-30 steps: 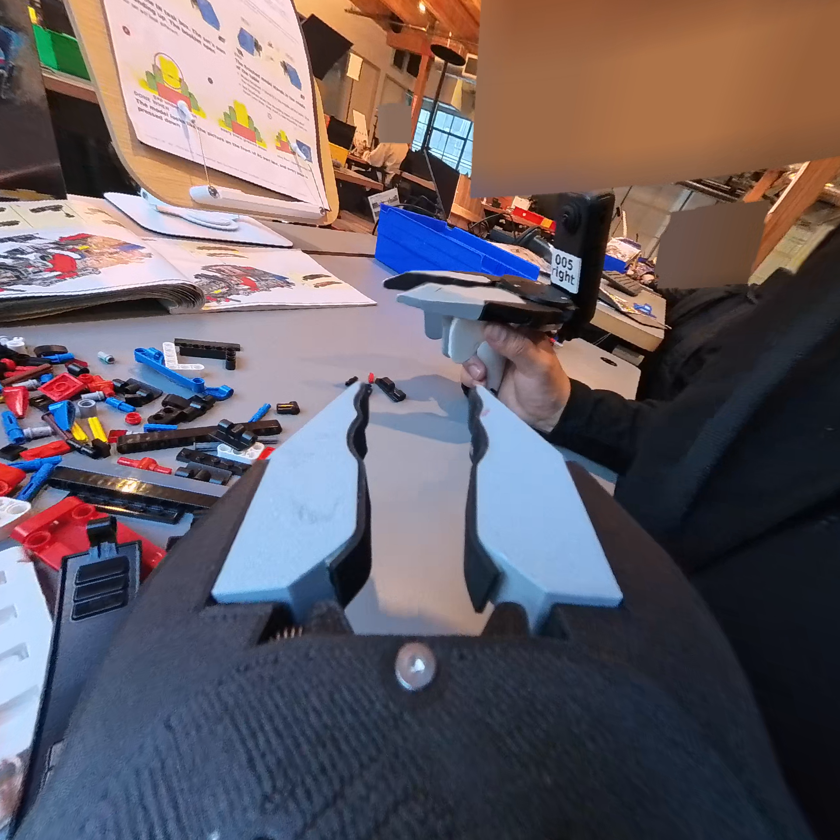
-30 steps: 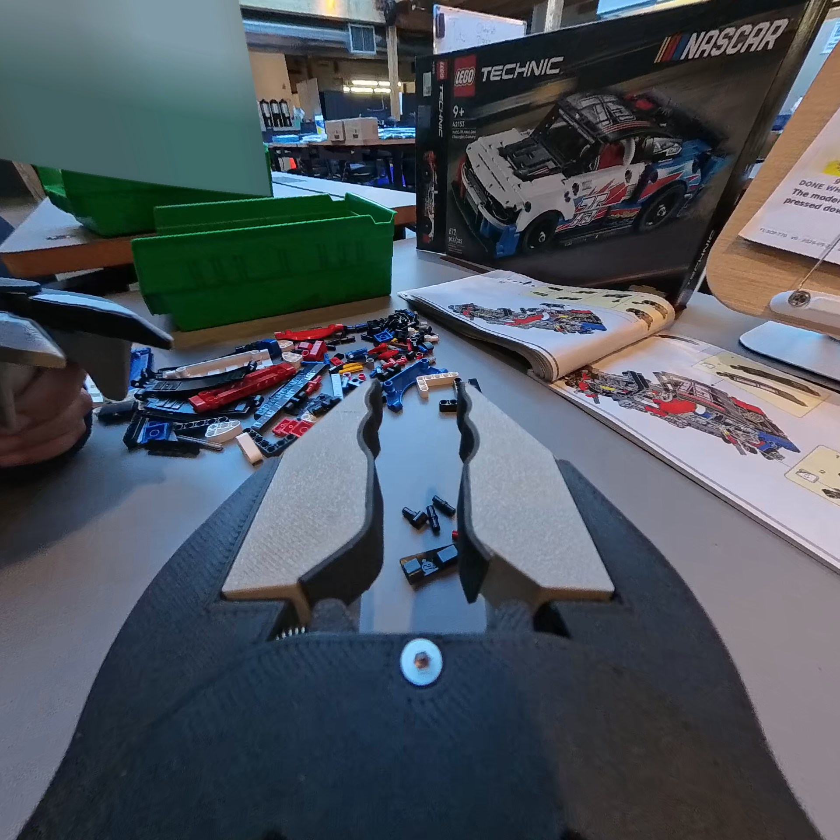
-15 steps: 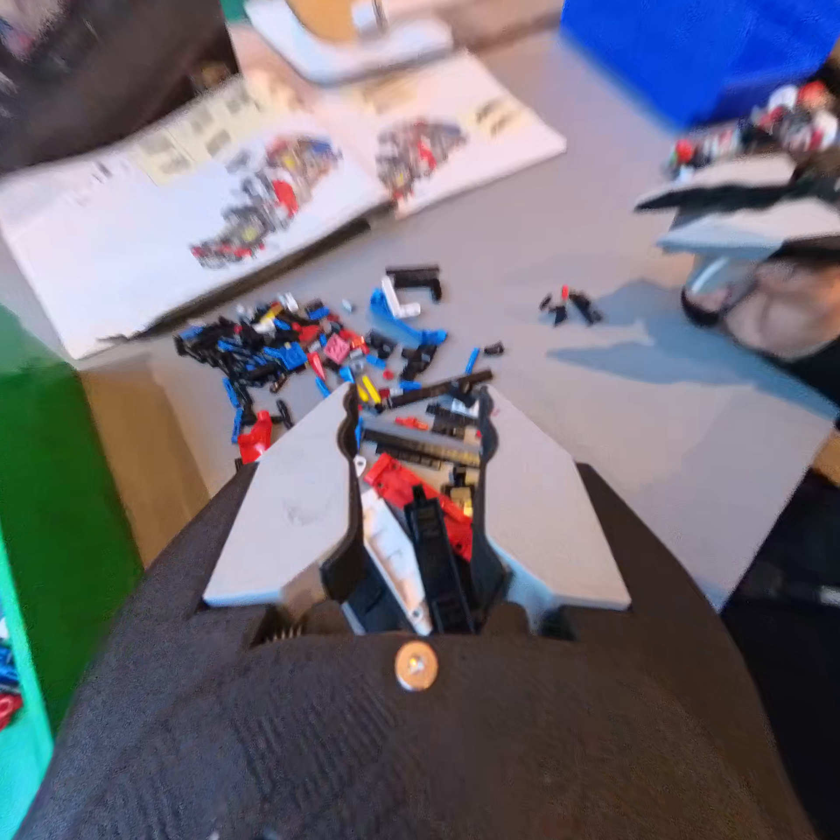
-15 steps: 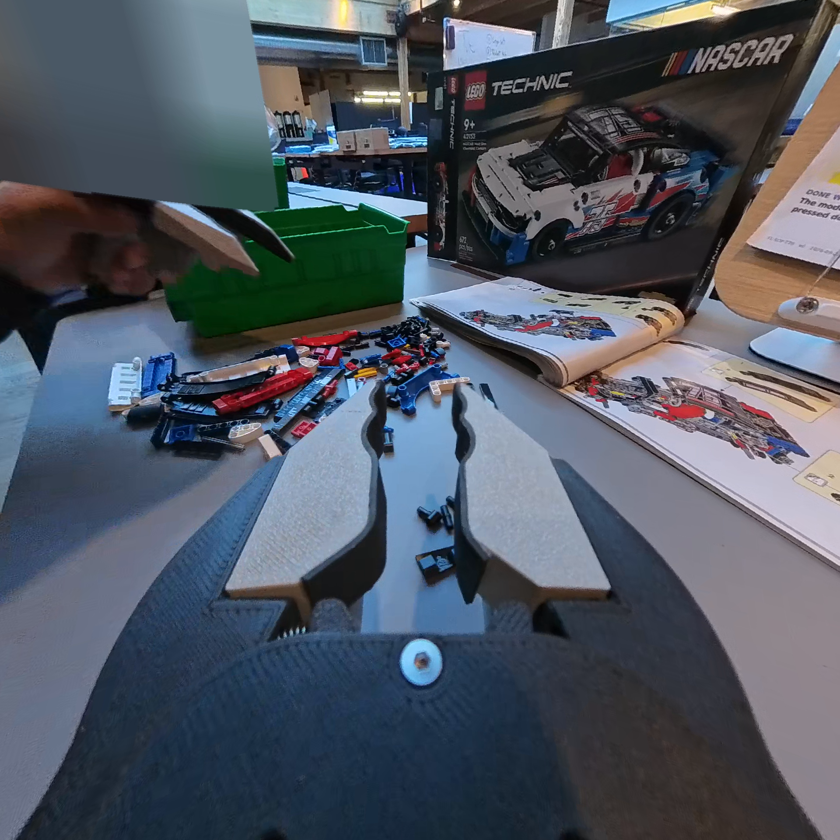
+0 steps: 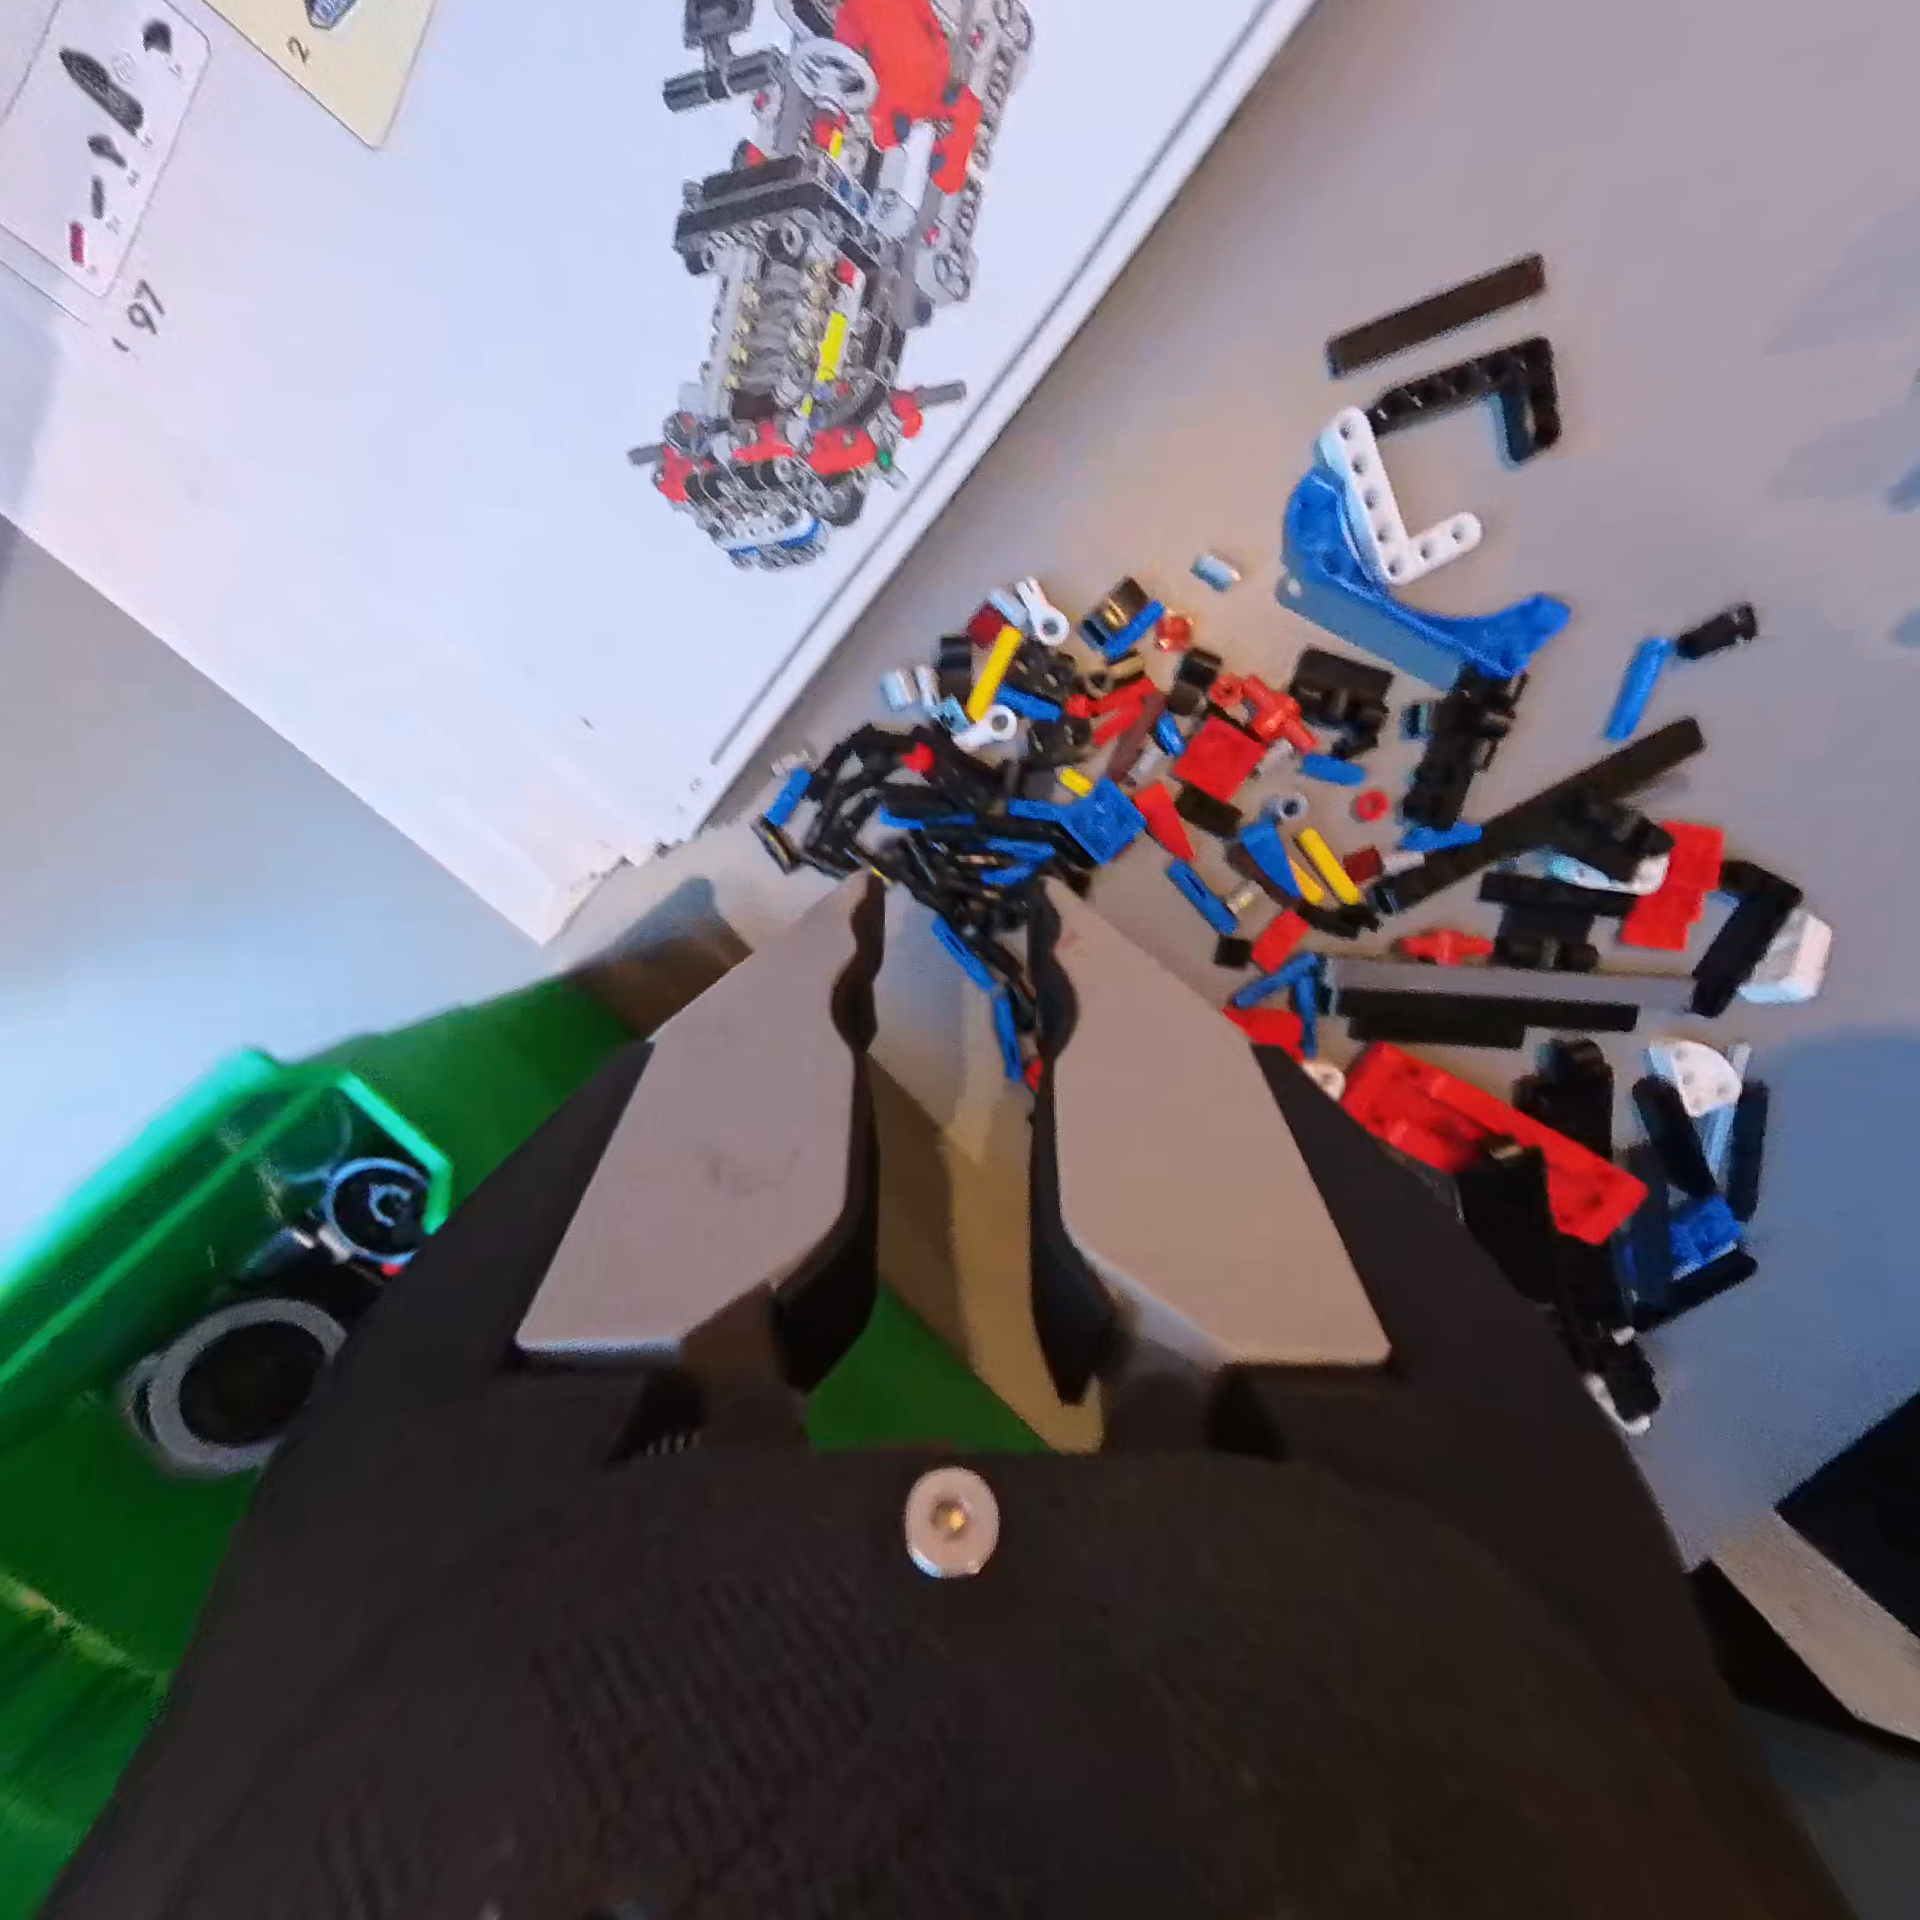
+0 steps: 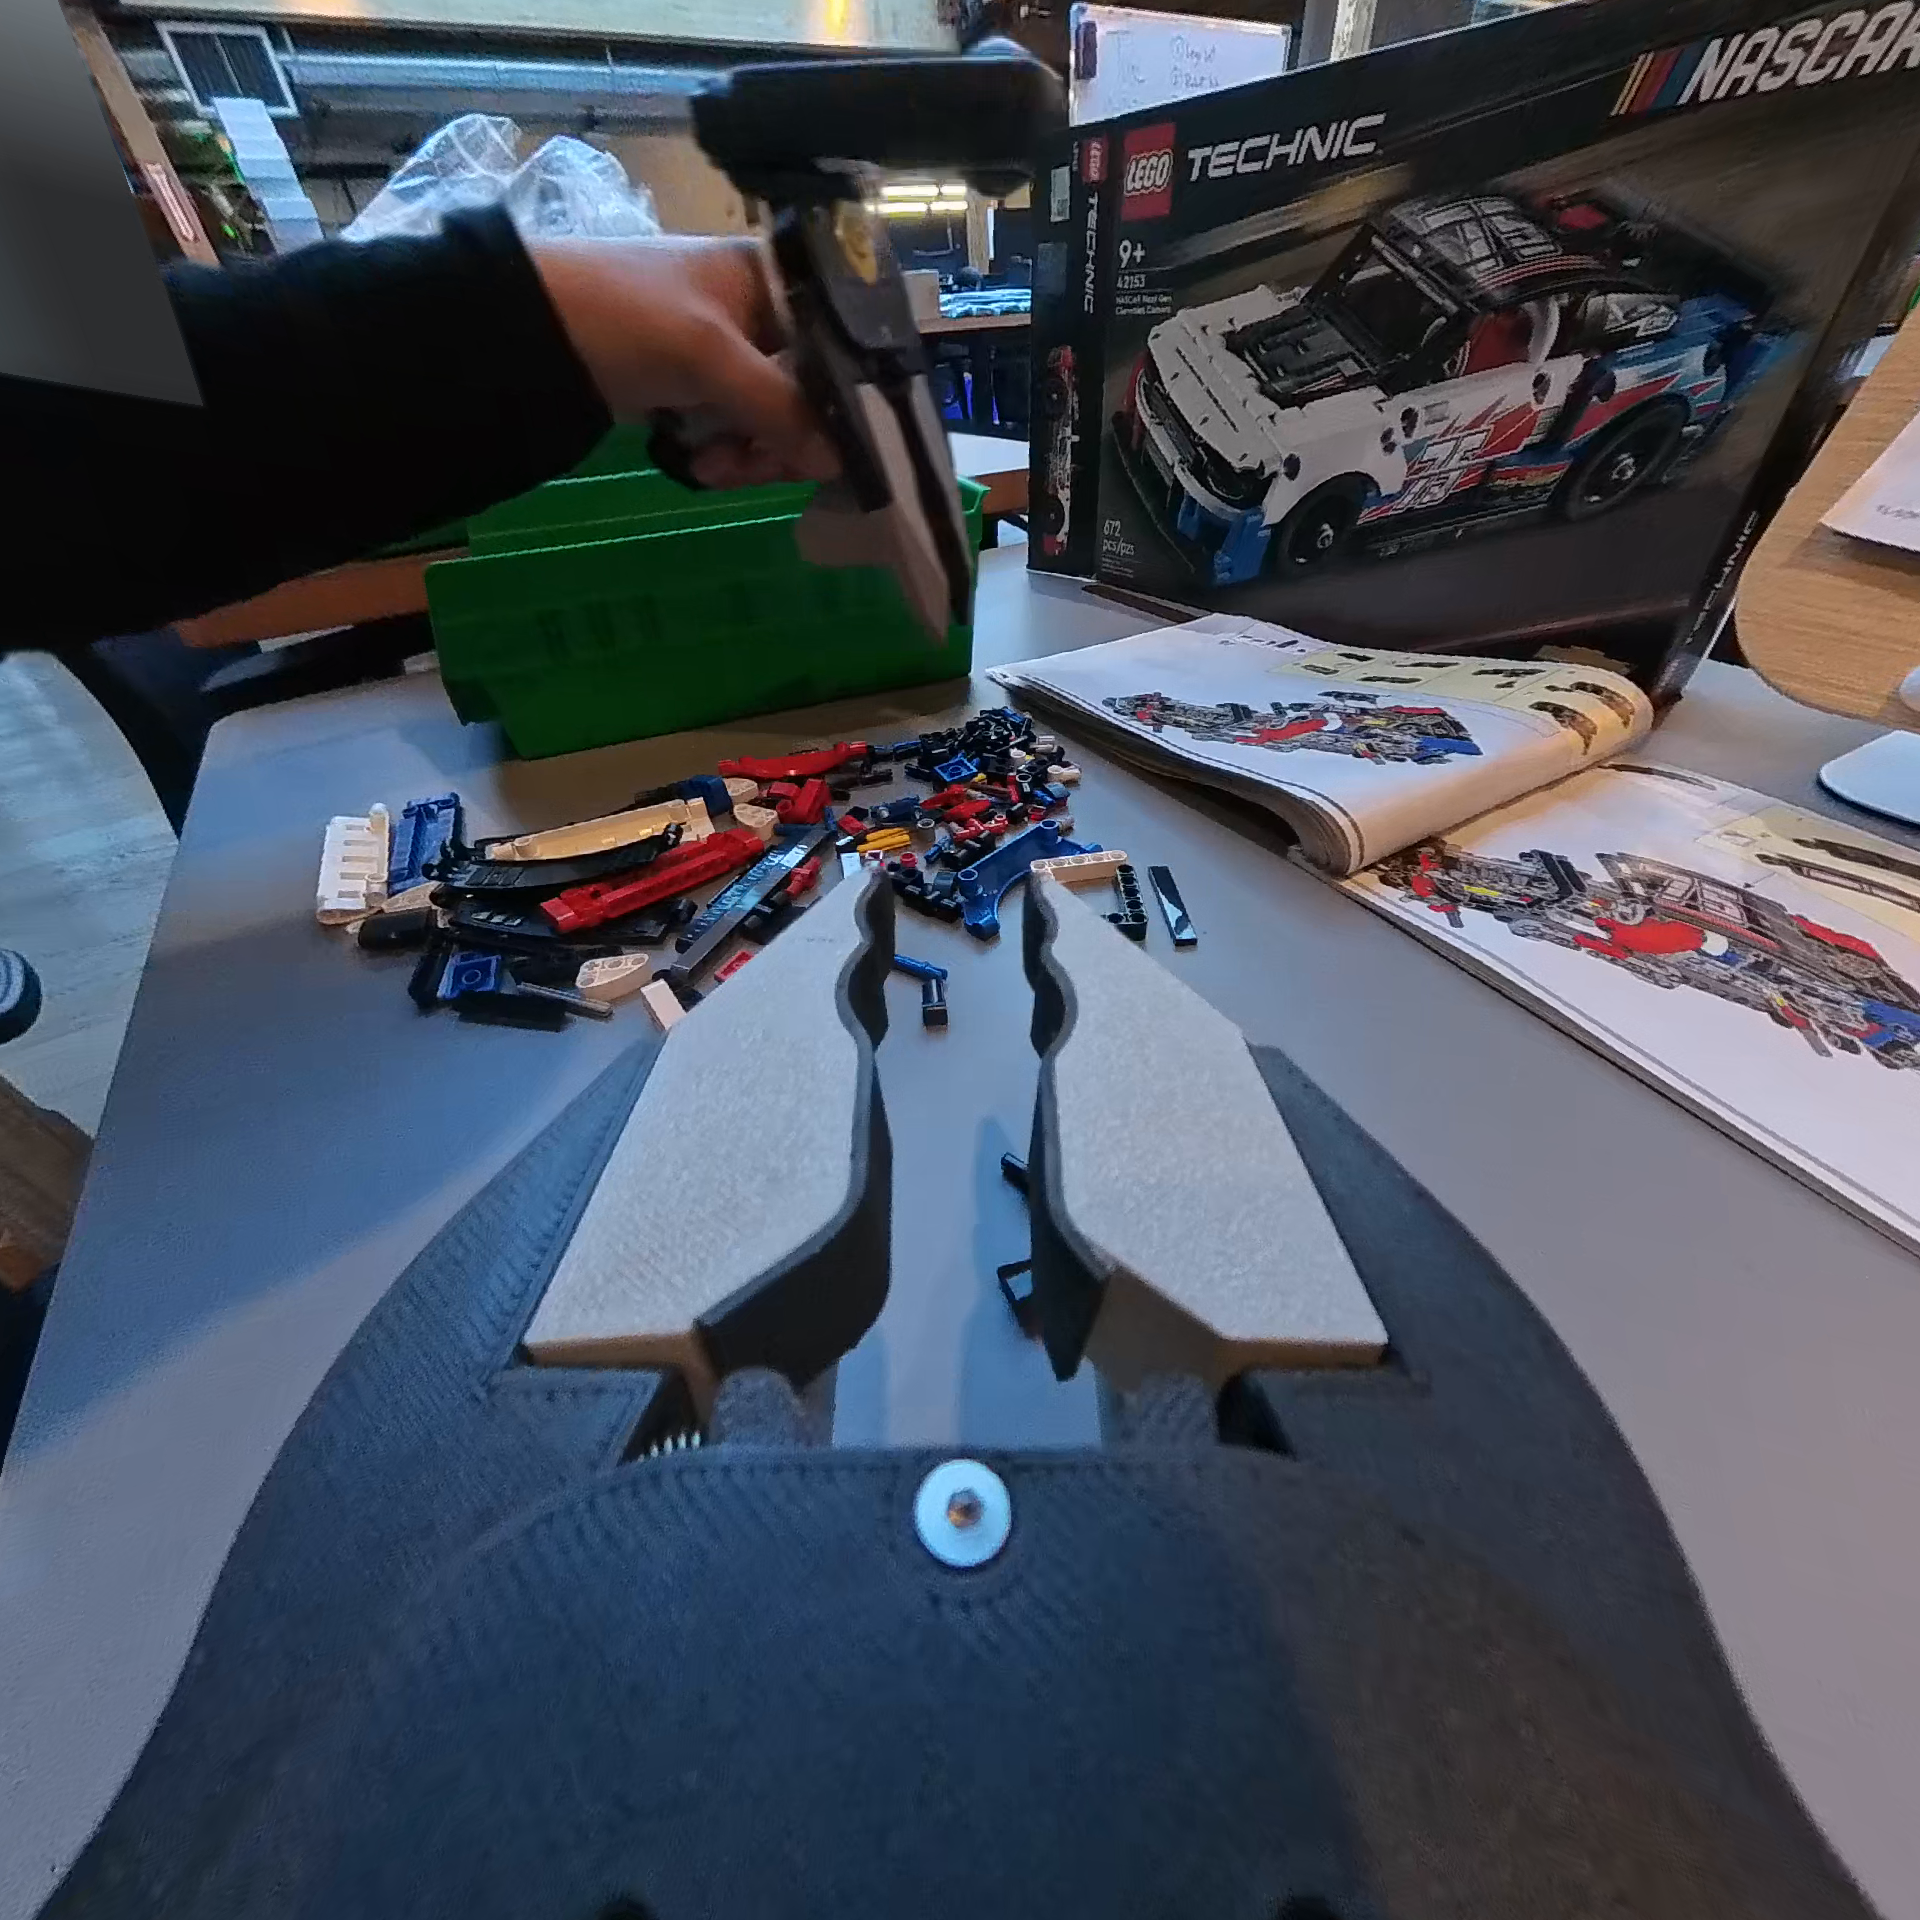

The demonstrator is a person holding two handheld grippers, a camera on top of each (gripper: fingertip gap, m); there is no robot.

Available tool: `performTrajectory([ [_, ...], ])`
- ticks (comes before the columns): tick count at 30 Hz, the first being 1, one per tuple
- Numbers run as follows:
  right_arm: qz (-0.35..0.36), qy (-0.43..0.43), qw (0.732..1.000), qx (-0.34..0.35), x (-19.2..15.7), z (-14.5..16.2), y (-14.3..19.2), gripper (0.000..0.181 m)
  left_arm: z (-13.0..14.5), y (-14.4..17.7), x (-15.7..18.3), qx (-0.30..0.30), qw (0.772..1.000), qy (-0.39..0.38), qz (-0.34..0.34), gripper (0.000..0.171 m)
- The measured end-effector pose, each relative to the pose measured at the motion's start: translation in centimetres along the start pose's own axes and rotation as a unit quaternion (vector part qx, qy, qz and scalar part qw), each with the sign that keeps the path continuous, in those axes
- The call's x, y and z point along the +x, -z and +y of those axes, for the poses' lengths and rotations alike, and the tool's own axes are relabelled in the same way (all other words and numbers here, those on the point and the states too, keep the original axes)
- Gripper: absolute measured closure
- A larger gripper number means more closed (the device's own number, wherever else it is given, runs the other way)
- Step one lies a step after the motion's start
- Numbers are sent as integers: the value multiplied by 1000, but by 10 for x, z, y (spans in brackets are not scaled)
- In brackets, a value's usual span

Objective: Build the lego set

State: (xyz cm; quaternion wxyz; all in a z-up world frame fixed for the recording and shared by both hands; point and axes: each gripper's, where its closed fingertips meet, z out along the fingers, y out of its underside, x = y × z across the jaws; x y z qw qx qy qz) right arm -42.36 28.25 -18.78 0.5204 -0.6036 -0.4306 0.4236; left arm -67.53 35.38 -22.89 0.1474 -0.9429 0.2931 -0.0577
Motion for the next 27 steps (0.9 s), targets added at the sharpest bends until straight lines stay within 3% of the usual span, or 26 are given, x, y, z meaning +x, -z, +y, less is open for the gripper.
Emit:
performTrajectory([
  [5,4,-10,1000,-4,4,2,0,163,-20,-21,-21,-17,1000,15,6,148],
  [12,5,-18,1000,0,6,1,1,163,-20,-47,-21,-71,997,9,19,153],
  [21,-1,-18,1000,7,3,-3,3,164,1,-57,2,-142,988,14,56,168],
  [27,0,-16,1000,12,3,-5,5,165,-1,-49,6,-137,988,22,62,160],
])
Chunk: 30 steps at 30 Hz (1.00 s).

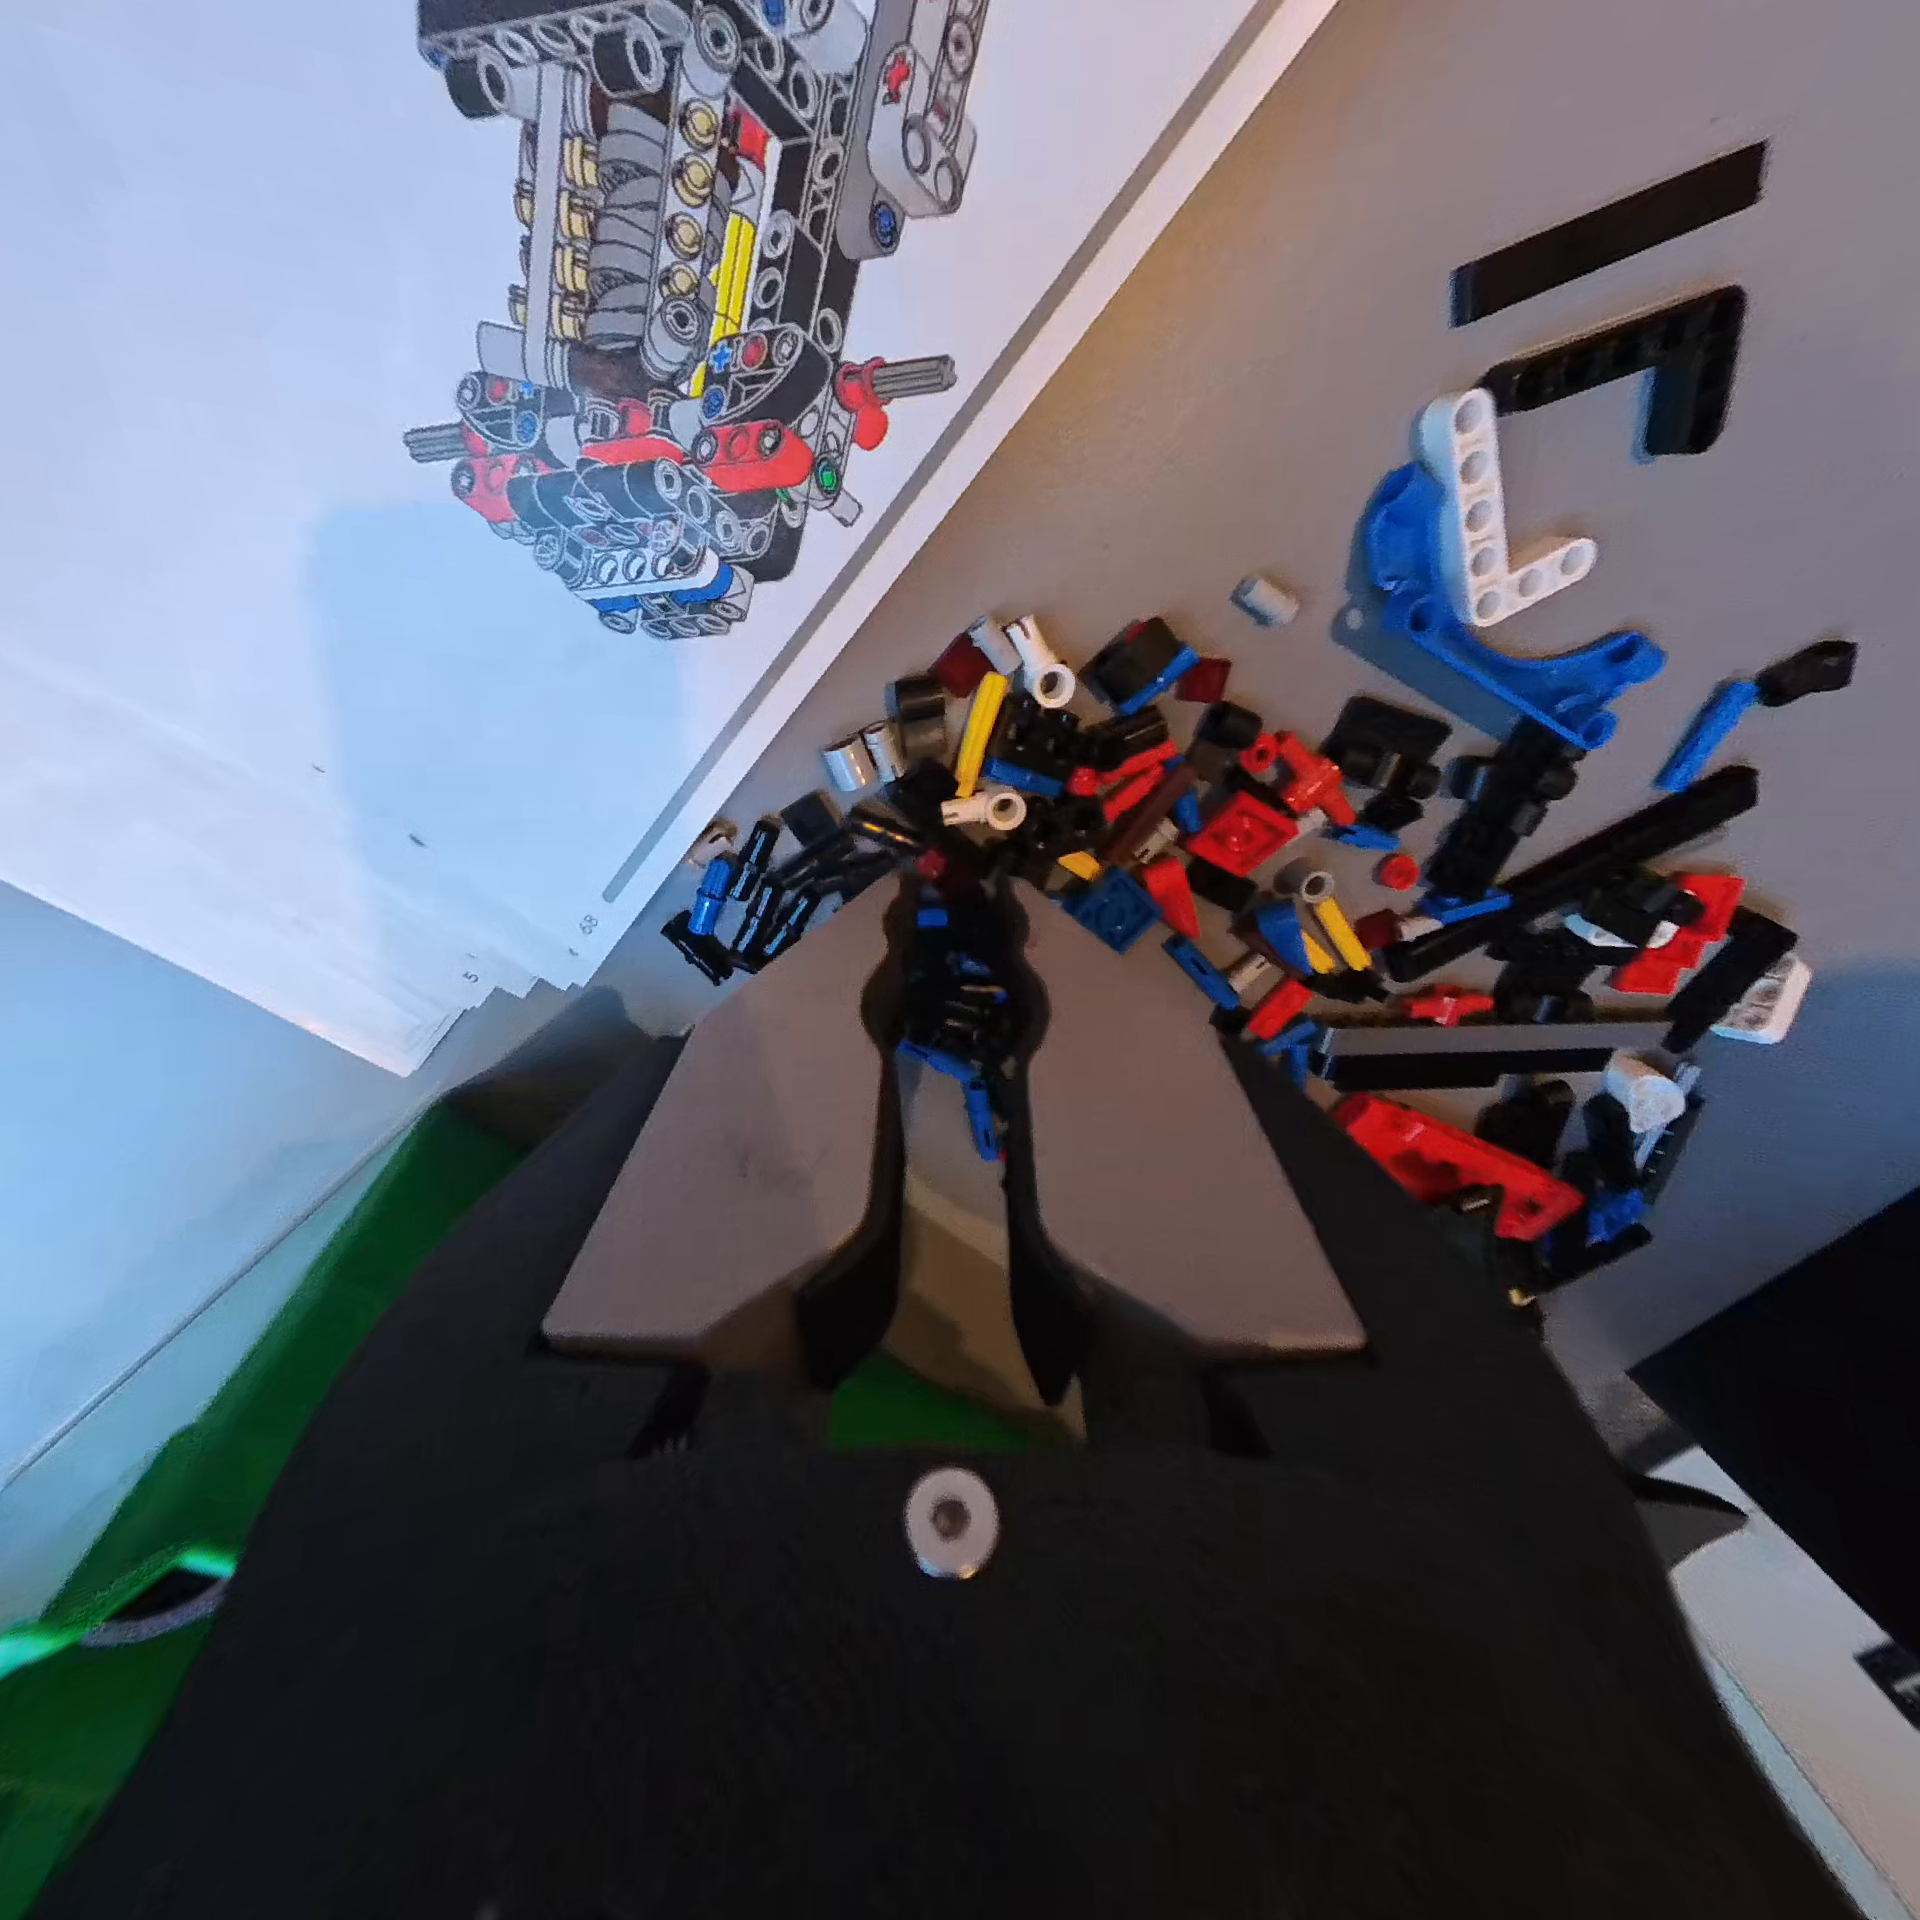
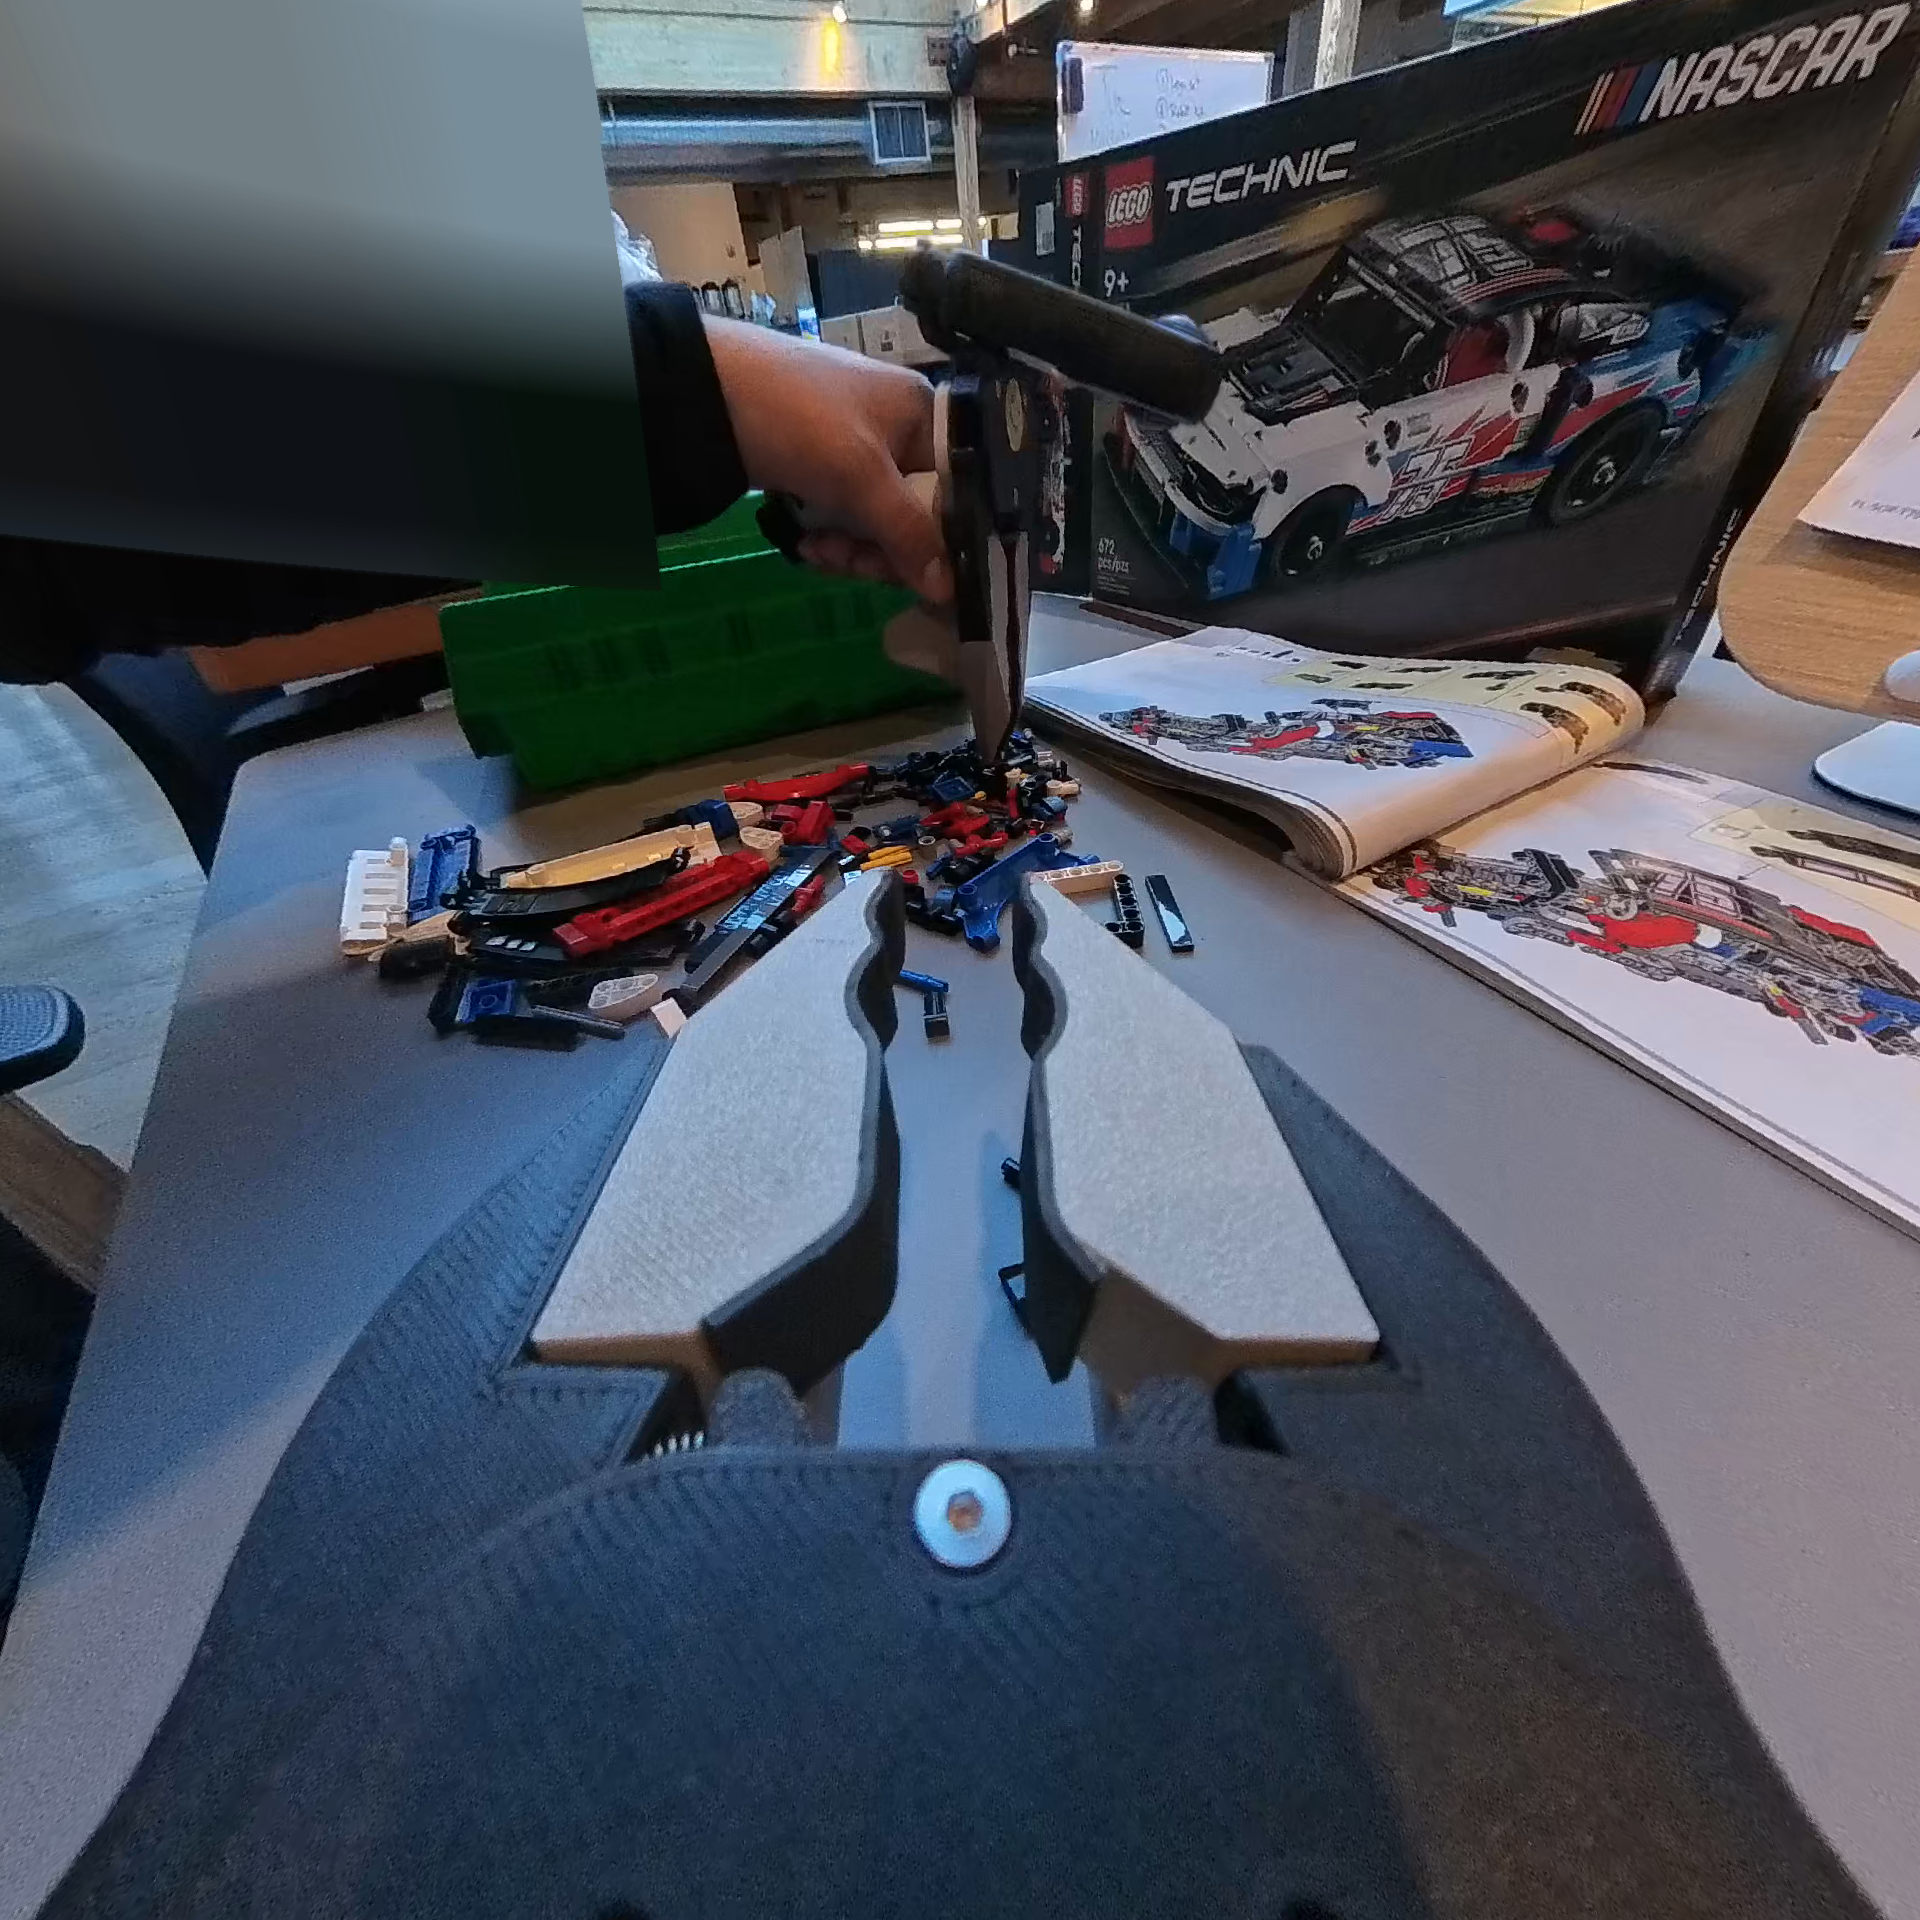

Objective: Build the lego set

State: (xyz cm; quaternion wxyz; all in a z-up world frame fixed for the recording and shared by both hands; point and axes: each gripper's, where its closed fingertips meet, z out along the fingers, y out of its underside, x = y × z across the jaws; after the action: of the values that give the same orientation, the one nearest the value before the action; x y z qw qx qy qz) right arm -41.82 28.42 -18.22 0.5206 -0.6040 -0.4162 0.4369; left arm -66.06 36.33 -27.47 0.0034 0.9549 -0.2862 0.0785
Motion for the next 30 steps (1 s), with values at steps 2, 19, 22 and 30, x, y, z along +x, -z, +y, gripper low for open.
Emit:
performTrajectory([
  [2,1,1,1000,0,0,0,0,165,-3,7,2,18,1000,2,3,159],
  [19,-3,-5,1000,-8,1,4,-2,169,-19,10,3,71,997,4,9,155],
  [22,-4,-5,1000,-13,1,6,-3,169,-20,11,6,74,997,0,11,154],
  [30,-6,-6,1000,-20,1,10,-5,169,-10,24,28,82,996,-27,7,153],
])
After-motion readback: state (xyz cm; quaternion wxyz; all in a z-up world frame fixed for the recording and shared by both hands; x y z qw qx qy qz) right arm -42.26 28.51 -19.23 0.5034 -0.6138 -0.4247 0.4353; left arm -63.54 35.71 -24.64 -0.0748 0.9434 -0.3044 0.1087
